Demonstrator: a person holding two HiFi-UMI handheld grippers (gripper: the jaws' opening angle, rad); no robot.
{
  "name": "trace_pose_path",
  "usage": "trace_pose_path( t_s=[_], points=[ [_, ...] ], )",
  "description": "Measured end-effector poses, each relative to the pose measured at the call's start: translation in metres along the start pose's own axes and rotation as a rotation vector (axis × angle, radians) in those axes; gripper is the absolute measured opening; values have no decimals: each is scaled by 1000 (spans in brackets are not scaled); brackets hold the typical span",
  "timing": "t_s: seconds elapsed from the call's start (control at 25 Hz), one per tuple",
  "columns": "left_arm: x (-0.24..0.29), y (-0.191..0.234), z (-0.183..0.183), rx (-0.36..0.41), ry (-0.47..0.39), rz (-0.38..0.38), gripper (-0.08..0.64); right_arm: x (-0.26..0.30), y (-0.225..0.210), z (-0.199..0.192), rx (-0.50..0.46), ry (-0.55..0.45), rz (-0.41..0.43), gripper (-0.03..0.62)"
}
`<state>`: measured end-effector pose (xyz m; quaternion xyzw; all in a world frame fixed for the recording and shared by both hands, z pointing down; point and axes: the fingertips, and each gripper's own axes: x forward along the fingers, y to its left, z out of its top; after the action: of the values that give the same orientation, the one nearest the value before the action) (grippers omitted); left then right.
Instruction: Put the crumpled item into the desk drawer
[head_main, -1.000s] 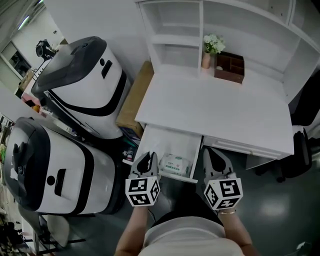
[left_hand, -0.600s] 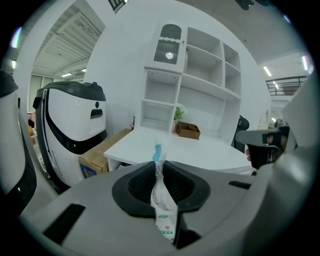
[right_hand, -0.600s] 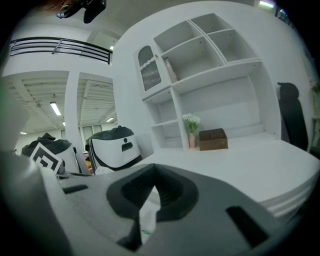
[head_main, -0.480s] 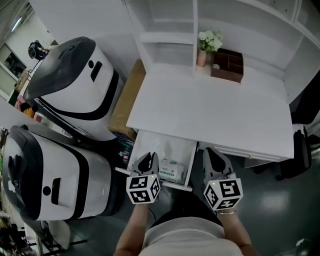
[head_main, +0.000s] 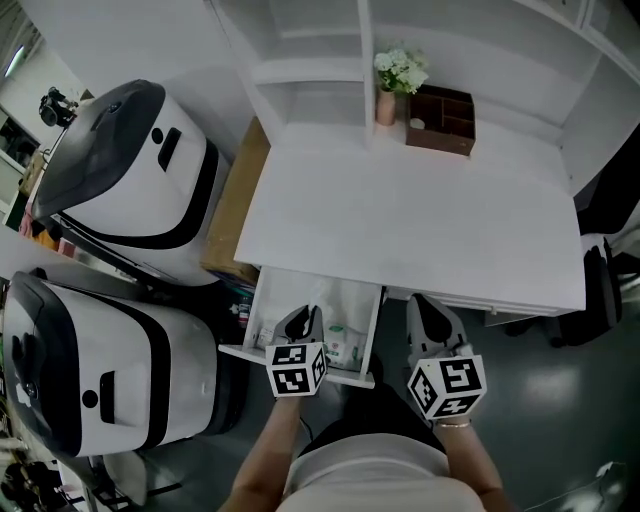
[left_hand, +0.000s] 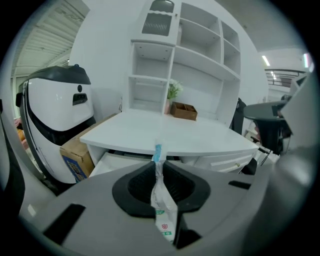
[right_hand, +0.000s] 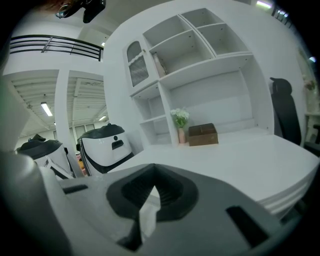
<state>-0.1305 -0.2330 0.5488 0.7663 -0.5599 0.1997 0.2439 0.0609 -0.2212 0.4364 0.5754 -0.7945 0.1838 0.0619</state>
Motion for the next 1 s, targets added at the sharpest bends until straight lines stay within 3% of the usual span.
trace_pose_path(
  t_s=[0.2, 0.36, 1.0],
  points=[
    [23, -7, -15, -4, 69, -17, 40, 2, -11, -2, 11, 12, -15, 3],
    [42, -15, -30, 35, 132, -25, 40, 3, -16, -3, 20, 17, -19, 3],
    [98, -18, -66, 69, 290, -37, 40, 11, -30, -12, 52, 52, -28, 3]
  ],
)
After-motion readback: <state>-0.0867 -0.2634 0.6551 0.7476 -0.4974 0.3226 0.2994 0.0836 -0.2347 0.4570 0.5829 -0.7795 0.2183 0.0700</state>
